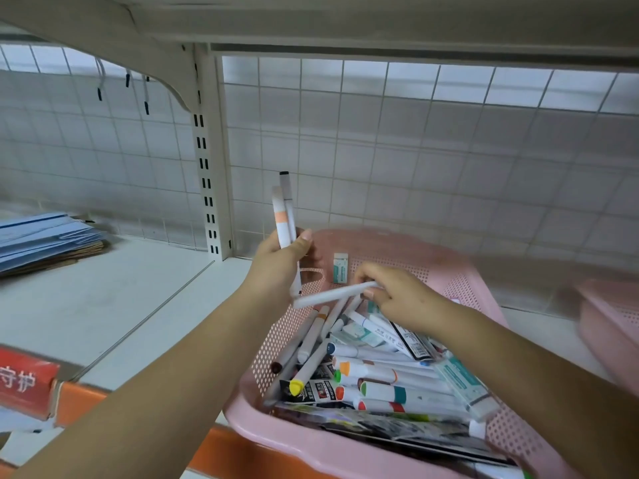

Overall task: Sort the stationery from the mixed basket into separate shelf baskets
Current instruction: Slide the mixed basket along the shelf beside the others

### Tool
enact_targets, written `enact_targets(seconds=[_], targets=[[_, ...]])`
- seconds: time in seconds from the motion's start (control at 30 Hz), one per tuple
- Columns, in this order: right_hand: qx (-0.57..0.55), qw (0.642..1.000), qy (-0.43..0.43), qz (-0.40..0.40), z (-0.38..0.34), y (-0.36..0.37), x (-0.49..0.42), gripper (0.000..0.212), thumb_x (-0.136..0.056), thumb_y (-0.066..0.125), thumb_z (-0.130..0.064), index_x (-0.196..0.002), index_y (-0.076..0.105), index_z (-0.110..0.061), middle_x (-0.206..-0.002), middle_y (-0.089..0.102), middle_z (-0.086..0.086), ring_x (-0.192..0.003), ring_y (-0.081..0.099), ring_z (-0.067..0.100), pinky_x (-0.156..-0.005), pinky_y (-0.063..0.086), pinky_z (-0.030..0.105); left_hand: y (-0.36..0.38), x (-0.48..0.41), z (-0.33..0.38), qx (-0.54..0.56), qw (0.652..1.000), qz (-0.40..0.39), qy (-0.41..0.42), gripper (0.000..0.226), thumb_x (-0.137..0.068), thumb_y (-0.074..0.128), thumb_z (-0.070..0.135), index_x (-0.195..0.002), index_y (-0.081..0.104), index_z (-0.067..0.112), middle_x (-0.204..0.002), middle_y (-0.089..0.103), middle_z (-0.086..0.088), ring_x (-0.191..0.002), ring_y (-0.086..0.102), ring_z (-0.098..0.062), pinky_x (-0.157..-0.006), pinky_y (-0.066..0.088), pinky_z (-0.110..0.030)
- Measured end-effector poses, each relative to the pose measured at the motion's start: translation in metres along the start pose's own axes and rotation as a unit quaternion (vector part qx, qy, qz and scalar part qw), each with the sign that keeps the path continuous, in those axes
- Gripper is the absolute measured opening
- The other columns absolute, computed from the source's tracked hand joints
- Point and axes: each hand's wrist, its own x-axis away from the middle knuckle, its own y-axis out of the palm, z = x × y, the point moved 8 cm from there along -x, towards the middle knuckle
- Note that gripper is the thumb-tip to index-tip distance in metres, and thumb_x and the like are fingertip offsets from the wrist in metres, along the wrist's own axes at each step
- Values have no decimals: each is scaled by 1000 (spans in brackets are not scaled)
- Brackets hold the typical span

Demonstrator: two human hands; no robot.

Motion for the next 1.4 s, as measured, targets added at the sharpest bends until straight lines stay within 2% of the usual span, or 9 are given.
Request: enact_targets(seconds=[0.17,0.3,0.5,0.6,0.77,0.93,1.13,1.27,1.4], targets=[[-11,991,-55,118,-6,-24,4,19,-93,48,-4,-94,52,-21,-83,46,-16,-75,44,8,-62,35,9,16,7,-2,-128,990,-63,-2,15,-93,51,15,-97,60,4,-66,67,4,-57,64,-8,-51,52,-16],[29,968,-115,222,-15,-41,11,20,-89,51,4,-102,64,-3,-93,54,-7,-86,52,15,-74,34,8,33,15,-16,-232,956,-173,-42,20,-94,51,20,-101,61,4,-77,69,-11,-52,62,-17,-47,50,-26],[6,950,-91,300,-16,-52,18,33,-91,52,-6,-124,56,-9,-118,60,7,-104,57,22,-91,48,36,30,17,-12,-229,958,-167,-45,17,-94,52,19,-88,58,4,-58,57,-1,-42,49,-10,-41,43,-21],[24,975,18,219,1,-37,11,39,-93,51,-13,-132,44,-16,-113,59,3,-97,57,19,-84,48,34,23,12,-9,-158,980,-119,-37,18,-95,48,17,-101,54,1,-60,57,-3,-43,52,-11,-42,46,-23],[152,983,84,-62,19,19,4,14,-87,59,-27,-80,57,-15,-80,55,-4,-68,48,10,-58,39,24,20,11,-4,-70,989,-122,-36,20,-96,46,16,-106,53,0,-66,67,-5,-50,63,-16,-49,55,-28],[199,971,81,-110,18,27,4,31,-83,64,-32,-103,53,-11,-101,55,4,-83,46,16,-67,39,30,18,8,-6,-70,989,-128,-33,21,-96,47,20,-109,51,3,-62,60,-3,-50,57,-16,-48,50,-27],[184,980,49,-59,13,21,1,13,-84,59,-20,-90,60,-9,-83,49,0,-77,48,17,-57,34,27,22,7,-11,-88,984,-153,-37,24,-93,50,18,-111,56,2,-65,50,-4,-52,48,-15,-50,43,-26],[-64,985,51,154,8,-19,2,15,-86,65,-20,-74,56,-20,-63,46,-4,-55,42,8,-53,33,23,21,6,-10,-58,987,-141,-48,14,-92,51,12,-104,57,8,-75,64,-5,-64,64,-18,-61,53,-33],[-376,905,30,196,0,-33,10,9,-87,60,-5,-81,60,-11,-63,57,7,-45,50,7,-40,40,17,18,1,-11,-72,990,-112,-49,17,-92,54,15,-108,61,16,-93,71,2,-89,67,-16,-74,55,-32]])
